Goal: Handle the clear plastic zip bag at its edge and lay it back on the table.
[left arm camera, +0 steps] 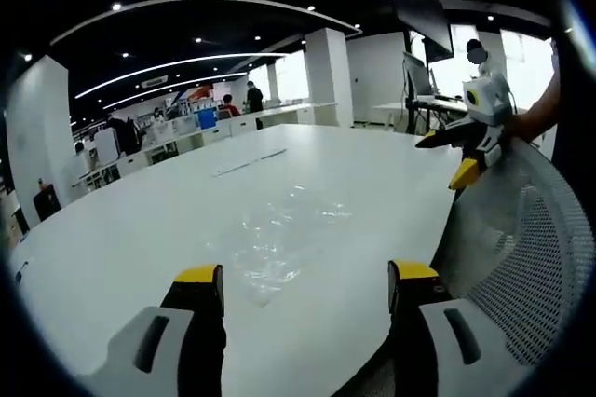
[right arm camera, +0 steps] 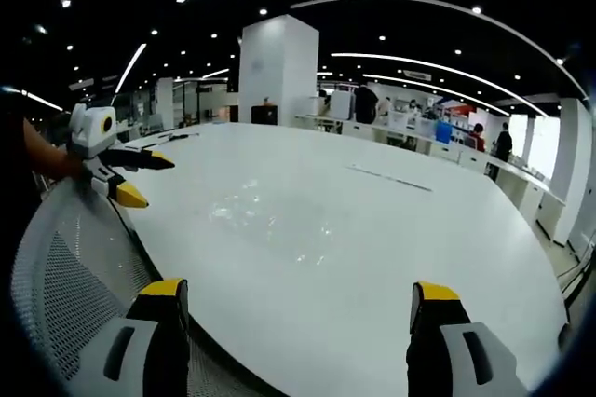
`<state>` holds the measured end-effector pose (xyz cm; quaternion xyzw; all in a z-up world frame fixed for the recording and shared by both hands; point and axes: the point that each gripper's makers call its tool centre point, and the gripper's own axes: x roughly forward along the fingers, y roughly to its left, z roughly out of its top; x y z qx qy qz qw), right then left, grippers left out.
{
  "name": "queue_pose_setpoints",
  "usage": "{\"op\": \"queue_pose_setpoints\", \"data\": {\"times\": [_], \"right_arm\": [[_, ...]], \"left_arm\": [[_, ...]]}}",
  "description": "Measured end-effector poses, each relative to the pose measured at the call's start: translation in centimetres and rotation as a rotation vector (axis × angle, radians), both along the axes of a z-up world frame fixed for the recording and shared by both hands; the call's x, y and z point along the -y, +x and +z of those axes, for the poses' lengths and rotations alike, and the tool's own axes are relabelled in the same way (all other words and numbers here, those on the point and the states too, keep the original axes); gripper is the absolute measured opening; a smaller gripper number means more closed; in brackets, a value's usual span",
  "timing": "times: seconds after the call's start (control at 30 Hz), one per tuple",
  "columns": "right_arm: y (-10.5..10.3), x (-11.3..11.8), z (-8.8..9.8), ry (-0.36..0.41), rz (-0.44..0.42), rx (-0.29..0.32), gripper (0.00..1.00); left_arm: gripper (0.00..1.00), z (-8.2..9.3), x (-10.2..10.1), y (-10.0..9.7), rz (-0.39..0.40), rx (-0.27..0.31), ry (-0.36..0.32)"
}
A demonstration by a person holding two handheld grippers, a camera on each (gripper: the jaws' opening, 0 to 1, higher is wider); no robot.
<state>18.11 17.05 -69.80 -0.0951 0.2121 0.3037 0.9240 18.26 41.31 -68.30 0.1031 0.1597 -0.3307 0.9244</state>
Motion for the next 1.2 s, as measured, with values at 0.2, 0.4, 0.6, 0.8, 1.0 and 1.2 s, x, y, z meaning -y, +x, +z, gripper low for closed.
{"op": "queue_pose_setpoints", "data": {"times": [0.2,0.4,0.6,0.8,1.0,1.2], "right_arm": [[0.02,0.08,0.01,0.000,-0.003,0.001,1.00],[0.02,0.18,0.01,-0.002,-0.008,0.000,1.00],[0.06,0.29,0.05,-0.004,-0.016,0.001,1.00],[0.07,0.22,-0.02,-0.005,-0.008,-0.001,1.00],[0.13,0.30,-0.08,-0.003,-0.009,0.000,1.00],[0.14,0.21,0.08,-0.004,-0.009,0.004,1.00]], "left_arm": [[0.75,-0.04,-0.11,0.09,0.005,0.002,0.003],[0.81,0.12,-0.05,0.17,0.007,0.010,0.003],[0.89,0.38,0.00,0.29,0.010,0.025,0.001],[0.94,0.56,-0.10,0.43,0.020,0.033,-0.003],[0.99,0.63,-0.02,0.38,0.021,0.029,-0.013],[0.99,0.60,0.00,0.33,0.017,0.029,-0.005]]}}
